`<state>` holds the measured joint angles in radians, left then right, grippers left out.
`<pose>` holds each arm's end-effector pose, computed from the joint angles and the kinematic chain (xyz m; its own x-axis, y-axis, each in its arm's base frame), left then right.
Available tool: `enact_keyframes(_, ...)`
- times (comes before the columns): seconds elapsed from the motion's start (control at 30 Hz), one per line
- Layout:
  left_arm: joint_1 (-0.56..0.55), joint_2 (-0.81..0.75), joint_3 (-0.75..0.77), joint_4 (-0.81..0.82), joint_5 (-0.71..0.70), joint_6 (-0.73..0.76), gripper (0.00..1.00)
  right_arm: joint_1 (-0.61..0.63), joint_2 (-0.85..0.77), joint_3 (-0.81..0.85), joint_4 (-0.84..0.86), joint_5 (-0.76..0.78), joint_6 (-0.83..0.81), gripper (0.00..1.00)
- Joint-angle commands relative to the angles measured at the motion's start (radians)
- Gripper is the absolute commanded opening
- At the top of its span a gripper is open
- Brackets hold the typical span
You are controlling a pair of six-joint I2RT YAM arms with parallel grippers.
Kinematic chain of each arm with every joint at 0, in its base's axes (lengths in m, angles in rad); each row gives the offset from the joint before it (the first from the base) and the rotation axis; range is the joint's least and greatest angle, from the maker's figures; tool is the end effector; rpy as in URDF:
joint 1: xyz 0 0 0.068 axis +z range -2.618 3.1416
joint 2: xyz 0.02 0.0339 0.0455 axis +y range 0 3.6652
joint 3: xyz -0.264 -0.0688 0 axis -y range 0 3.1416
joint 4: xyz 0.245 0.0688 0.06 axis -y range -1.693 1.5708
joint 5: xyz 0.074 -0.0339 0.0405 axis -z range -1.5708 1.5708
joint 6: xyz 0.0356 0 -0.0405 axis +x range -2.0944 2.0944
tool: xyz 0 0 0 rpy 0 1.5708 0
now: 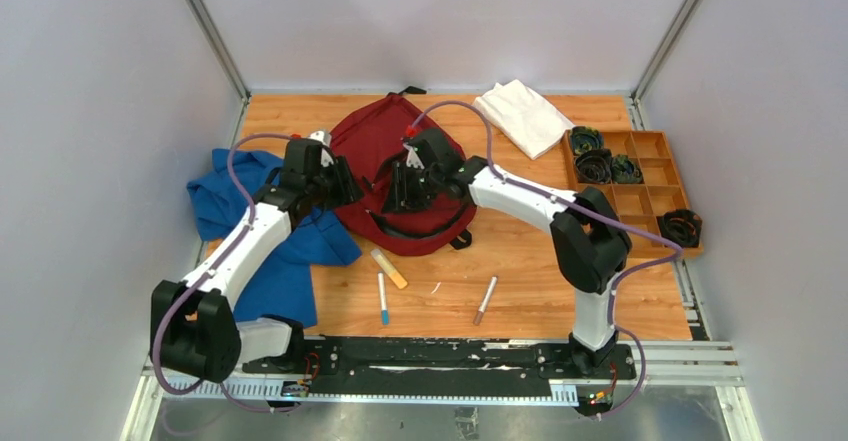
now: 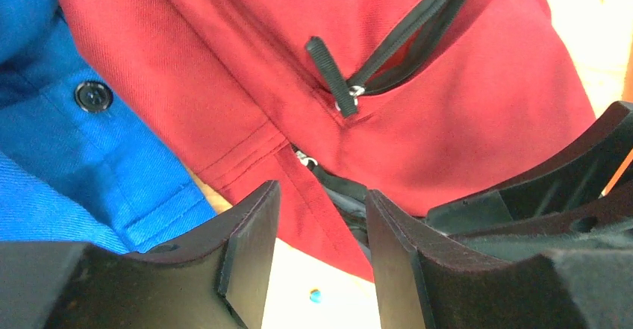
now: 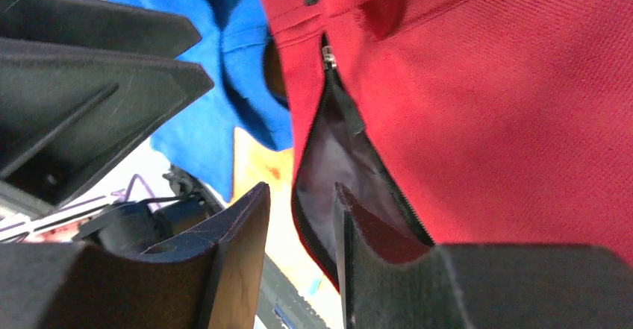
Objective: Pack the student bag
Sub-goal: Unzip the student bag at the center of the board.
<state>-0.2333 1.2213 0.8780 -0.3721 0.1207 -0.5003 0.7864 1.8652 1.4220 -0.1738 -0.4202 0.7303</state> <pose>0.2549 -0.0650 0.2639 -0.7124 -0.3202 -0.6244 -0.0271 0.9018 -0.4314 0.2938 0.3150 0.2537 -0.8924 -0.0320 -0.4502 -0.3839 0.5782 0.7199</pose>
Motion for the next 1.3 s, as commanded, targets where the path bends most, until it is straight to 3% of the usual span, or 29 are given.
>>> enact_keyframes(0.0,0.005,0.052,-0.003,-0.023,0.005,-0.069,0.52,0.038,0.076,0.069,-0.168,0.053,-0.118,0.37)
enact_keyframes(0.13,0.005,0.087,-0.042,0.019,0.041,-0.102,0.53,0.069,0.083,0.048,-0.167,0.031,-0.151,0.22)
enact_keyframes(0.2,0.005,0.115,-0.043,0.025,0.052,-0.109,0.54,0.082,0.075,0.025,-0.138,0.007,-0.158,0.19)
enact_keyframes(0.63,0.005,0.2,-0.059,0.073,0.107,-0.159,0.59,0.188,0.063,-0.025,-0.158,0.12,-0.251,0.18)
enact_keyframes(0.97,0.005,0.216,-0.076,0.094,0.076,-0.177,0.5,0.193,0.045,-0.053,-0.121,0.113,-0.257,0.17)
enact_keyframes(1.1,0.006,0.223,-0.082,0.103,0.075,-0.18,0.38,0.203,0.035,-0.073,-0.1,0.118,-0.256,0.17)
enact_keyframes(1.27,0.006,0.226,-0.087,0.115,0.088,-0.178,0.07,0.211,0.038,-0.072,-0.09,0.127,-0.25,0.17)
